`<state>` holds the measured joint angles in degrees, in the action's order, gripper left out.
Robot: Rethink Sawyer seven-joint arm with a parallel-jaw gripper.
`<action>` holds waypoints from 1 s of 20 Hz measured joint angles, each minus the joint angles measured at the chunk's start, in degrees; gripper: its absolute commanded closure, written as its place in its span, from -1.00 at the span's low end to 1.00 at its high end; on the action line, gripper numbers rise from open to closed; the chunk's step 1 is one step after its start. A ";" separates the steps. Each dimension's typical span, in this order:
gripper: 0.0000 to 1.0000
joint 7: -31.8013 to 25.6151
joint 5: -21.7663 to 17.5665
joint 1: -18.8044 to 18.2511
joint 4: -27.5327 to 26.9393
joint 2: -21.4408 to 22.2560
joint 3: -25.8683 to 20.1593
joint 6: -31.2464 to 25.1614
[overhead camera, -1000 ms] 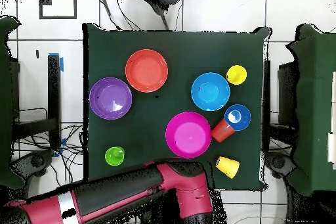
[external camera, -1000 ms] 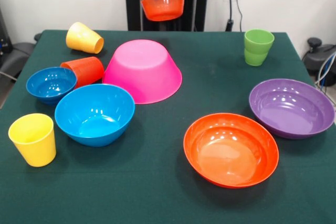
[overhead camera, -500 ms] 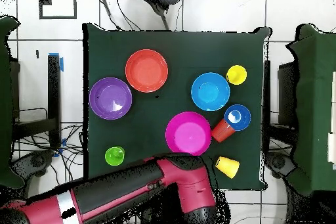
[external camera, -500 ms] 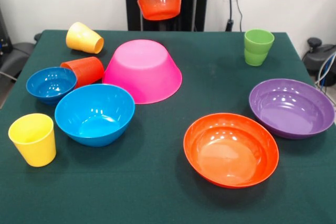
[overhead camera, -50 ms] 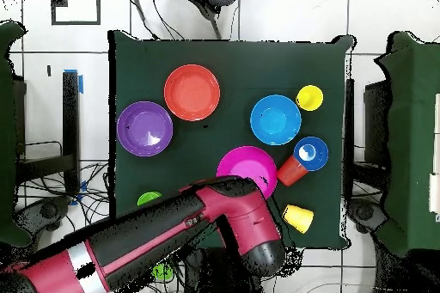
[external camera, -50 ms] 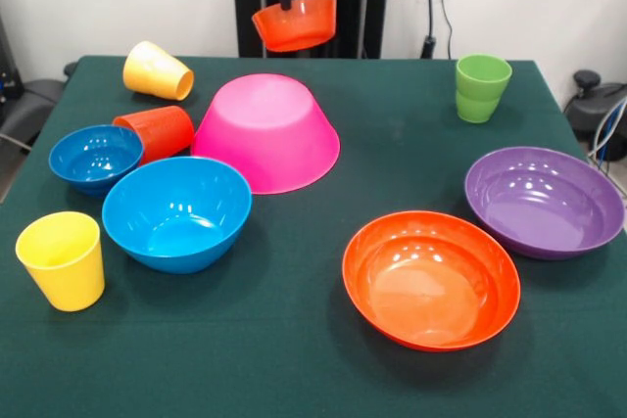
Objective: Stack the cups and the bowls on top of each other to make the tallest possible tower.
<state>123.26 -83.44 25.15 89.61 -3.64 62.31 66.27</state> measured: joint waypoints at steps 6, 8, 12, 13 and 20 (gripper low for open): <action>1.00 0.00 -0.29 -0.81 -3.30 0.46 0.04 0.00; 1.00 0.01 -0.43 -1.52 -4.54 0.55 0.03 0.00; 1.00 0.30 -2.38 -2.78 -6.89 0.92 0.34 -0.01; 1.00 0.42 -2.94 -2.98 -7.36 1.02 0.53 -0.01; 1.00 1.41 -5.82 -3.16 -9.75 1.21 2.01 0.00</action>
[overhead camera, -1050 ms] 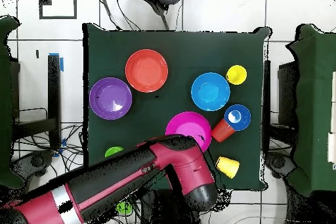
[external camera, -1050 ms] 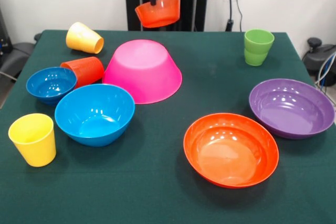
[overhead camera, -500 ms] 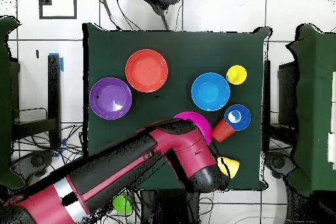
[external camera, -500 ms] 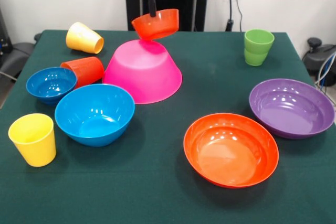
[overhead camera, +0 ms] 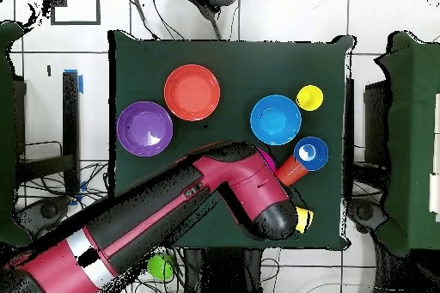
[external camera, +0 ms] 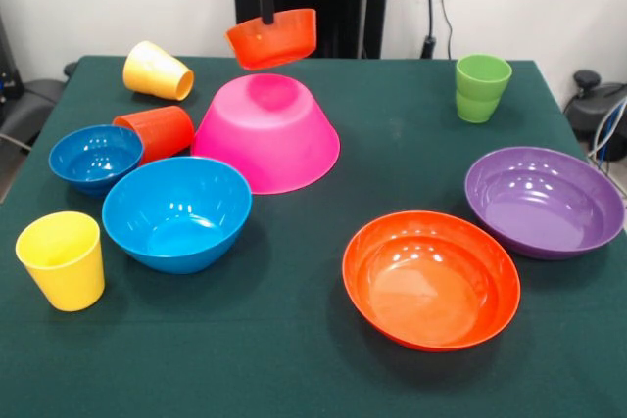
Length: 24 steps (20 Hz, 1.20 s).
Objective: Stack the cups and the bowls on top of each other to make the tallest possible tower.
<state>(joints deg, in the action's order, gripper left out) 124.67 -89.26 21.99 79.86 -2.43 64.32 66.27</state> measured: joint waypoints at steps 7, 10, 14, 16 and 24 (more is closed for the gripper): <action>1.00 0.00 -1.65 -0.16 -1.31 -0.13 0.12 0.01; 1.00 0.00 -1.64 -0.18 -1.32 -0.21 0.13 0.01; 1.00 0.00 -1.51 -0.18 -1.32 -0.30 0.14 -0.01; 1.00 0.00 -1.50 -0.18 -1.32 -0.45 0.14 -0.01; 1.00 0.00 -1.92 -0.03 -1.34 -4.38 0.13 -1.00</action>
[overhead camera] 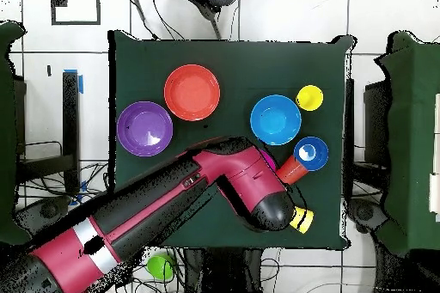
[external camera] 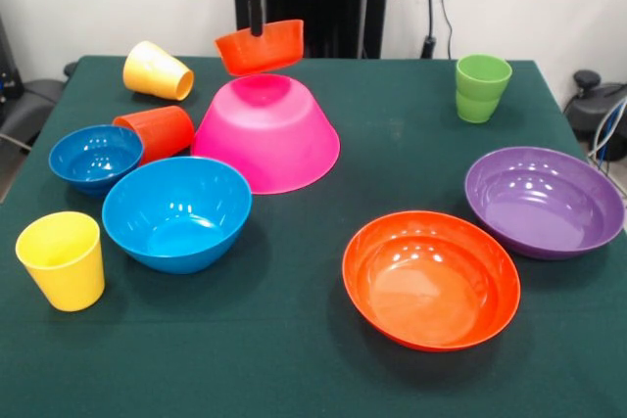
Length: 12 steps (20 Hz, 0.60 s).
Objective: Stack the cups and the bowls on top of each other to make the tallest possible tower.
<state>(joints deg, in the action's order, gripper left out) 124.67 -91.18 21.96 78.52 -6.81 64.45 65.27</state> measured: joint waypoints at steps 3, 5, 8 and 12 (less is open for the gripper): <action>1.00 0.00 -0.65 0.03 -0.01 -1.10 0.01 0.00; 1.00 0.00 -1.88 0.12 -0.02 -2.19 -0.01 0.00; 1.00 0.00 -4.23 0.46 -0.02 -3.84 0.01 0.00; 1.00 0.00 -6.57 0.91 -0.04 -5.78 0.00 -0.01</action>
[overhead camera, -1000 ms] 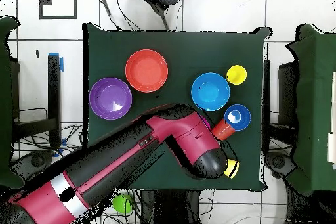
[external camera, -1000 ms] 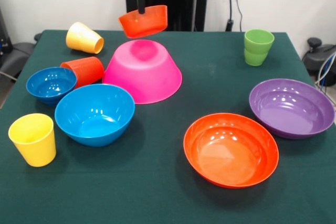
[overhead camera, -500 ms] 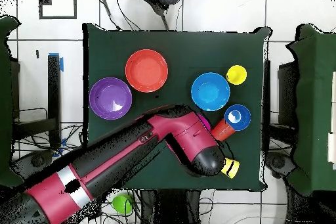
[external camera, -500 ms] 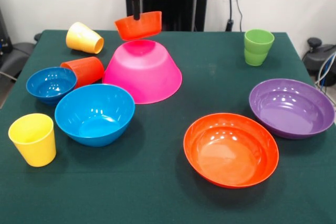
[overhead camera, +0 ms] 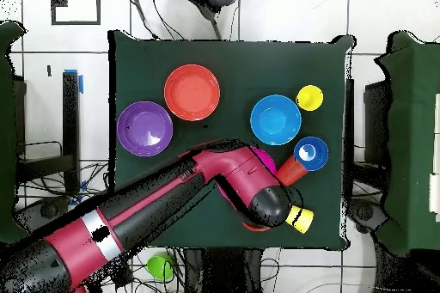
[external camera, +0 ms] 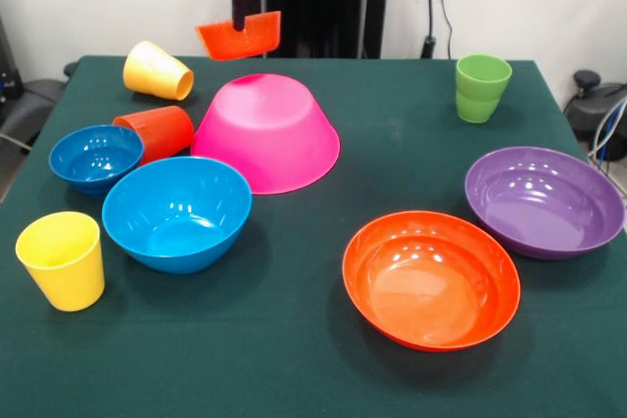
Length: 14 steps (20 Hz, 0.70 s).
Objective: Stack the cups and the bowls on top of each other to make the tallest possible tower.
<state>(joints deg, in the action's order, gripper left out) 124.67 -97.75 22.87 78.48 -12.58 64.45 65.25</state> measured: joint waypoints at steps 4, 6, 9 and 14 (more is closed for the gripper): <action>1.00 0.00 -0.55 0.07 -0.01 -0.76 -0.01 0.01; 1.00 0.00 -0.56 0.07 -0.01 -0.77 0.01 0.00; 1.00 0.00 -0.46 0.07 -0.01 -0.77 0.01 0.00; 1.00 0.68 -0.69 0.21 -0.02 -0.86 0.02 0.10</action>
<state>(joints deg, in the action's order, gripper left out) 125.35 -98.44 23.08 78.46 -13.45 64.47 65.35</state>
